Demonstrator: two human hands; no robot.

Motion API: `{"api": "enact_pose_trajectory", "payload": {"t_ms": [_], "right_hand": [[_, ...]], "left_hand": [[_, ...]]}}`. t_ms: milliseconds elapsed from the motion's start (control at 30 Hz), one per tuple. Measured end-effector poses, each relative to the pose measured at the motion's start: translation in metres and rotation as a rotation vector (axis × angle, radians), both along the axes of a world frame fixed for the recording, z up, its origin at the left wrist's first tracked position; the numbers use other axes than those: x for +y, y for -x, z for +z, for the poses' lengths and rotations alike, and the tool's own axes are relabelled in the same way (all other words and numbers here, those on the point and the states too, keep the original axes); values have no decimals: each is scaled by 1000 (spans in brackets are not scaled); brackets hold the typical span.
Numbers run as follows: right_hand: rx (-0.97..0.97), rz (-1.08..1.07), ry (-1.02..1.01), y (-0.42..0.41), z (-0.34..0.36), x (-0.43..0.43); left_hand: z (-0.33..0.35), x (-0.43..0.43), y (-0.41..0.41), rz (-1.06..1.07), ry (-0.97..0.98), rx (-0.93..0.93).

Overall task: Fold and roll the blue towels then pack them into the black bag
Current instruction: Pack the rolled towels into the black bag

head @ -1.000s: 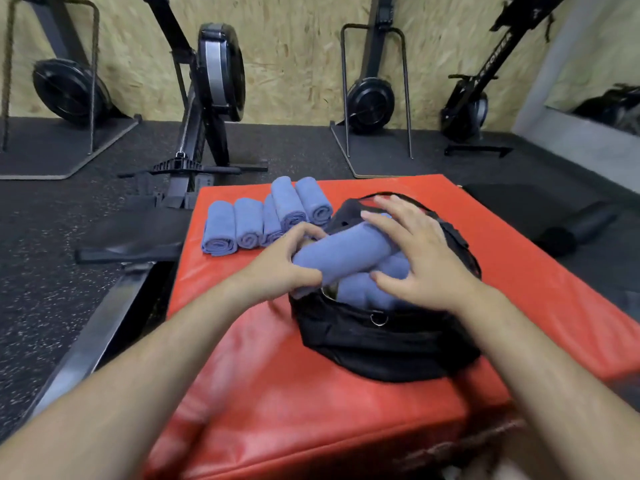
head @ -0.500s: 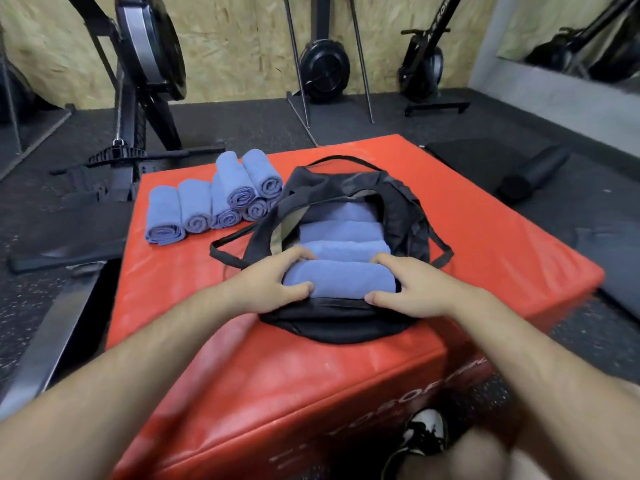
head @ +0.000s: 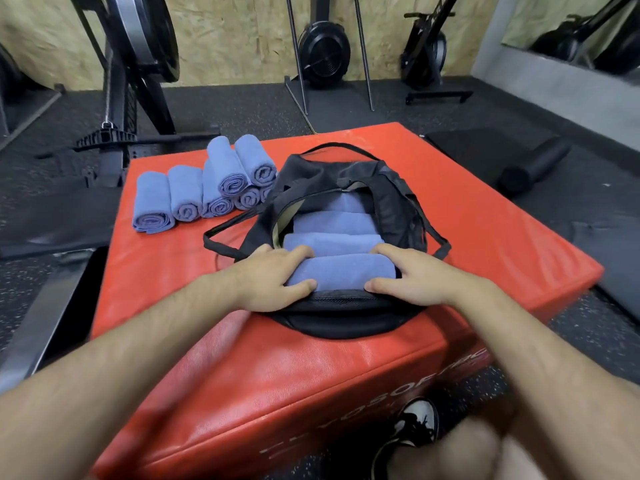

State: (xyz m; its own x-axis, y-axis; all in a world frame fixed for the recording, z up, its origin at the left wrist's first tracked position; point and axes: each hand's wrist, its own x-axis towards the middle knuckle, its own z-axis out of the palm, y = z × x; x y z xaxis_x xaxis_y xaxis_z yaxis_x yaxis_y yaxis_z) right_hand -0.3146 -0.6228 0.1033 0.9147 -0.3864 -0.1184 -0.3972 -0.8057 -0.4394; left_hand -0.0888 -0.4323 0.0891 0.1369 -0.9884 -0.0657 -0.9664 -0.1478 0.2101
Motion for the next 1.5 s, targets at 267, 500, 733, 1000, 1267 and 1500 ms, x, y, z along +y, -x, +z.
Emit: {"api": "enact_pose_trajectory", "payload": {"t_ms": [267, 500, 733, 1000, 1267, 1500], "right_hand": [[-44, -86, 19, -3, -10, -5], [-45, -102, 52, -5, -11, -5], [-67, -94, 22, -5, -12, 0], [29, -36, 117, 1, 6, 4], [-90, -184, 351, 3, 7, 17], [-146, -224, 573, -12, 19, 38]], "left_hand": [[-1, 0, 1, 183, 89, 196], [-2, 6, -1, 210, 202, 115], [3, 4, 14, 221, 275, -87], [2, 4, 6, 28, 367, -363], [-1, -3, 15, 4, 364, -450], [6, 2, 21, 72, 446, -344]]}}
